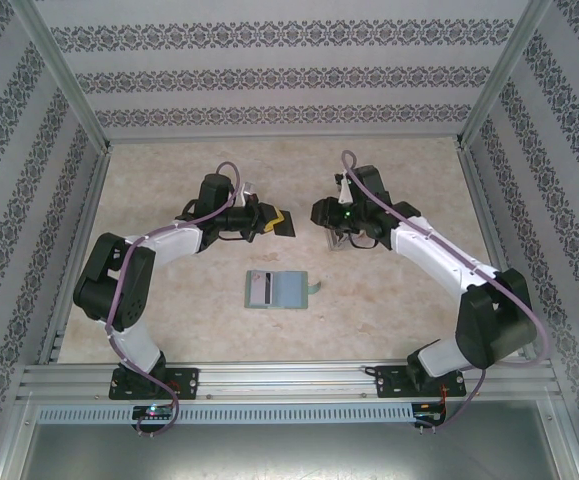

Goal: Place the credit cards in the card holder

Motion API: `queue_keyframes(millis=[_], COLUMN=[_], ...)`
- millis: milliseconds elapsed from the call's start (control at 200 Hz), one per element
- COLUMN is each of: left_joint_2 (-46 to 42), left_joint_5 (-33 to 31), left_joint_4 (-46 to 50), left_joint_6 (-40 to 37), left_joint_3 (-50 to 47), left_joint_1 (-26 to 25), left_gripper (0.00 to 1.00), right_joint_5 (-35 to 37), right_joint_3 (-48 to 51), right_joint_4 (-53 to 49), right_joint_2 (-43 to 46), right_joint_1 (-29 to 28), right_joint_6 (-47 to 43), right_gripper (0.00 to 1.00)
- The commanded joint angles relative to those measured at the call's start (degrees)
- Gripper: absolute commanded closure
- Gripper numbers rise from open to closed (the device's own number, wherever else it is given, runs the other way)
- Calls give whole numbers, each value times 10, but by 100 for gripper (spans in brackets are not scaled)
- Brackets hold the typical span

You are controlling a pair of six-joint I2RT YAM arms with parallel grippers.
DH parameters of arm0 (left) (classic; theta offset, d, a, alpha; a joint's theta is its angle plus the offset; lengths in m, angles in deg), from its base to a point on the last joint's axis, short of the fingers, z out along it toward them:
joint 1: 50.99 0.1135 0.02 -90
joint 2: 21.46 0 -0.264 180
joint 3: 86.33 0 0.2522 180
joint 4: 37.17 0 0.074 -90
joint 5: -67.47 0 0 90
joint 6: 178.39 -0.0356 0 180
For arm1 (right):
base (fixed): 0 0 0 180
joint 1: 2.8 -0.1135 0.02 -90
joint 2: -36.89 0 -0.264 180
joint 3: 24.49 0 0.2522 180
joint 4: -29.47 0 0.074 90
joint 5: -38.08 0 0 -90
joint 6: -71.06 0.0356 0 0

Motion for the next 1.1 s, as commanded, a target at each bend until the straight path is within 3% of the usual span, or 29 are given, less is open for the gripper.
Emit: queue_keyframes(millis=[0,335,455,575,629,684,829,1094], left_joint_2=[-28,-38,-40,-45,-46,-47,-57,-52], left_joint_5=[30,54,56,58,58,59,57,64], left_joint_4=[-60,-138,-178,-173,-173,-167,-164,-188], left_joint_6=[-11,25,53,48,47,47,44,53], left_joint_3=[3,-7,-12,-13,-15,-17,-28,-27], left_joint_1=[-2,-2,-1,-2,-1,-1,-1,-4], left_gripper=[100,99,98,94,91,81,71,76], right_joint_5=[-111,-158,-154,-158,-160,-157,-110,-87], right_joint_3=[27,44,59,76,80,84,117,135], right_joint_4=[113,213,234,262,267,271,309,354], right_joint_2=[-9,-35,-31,-24,-20,-16,7,12], right_joint_1=[-16,-28,-22,-10,-8,-5,-1,-6], right_joint_6=[95,176,191,207,211,214,245,277], right_gripper=[64,66,72,85,94,95,98,100])
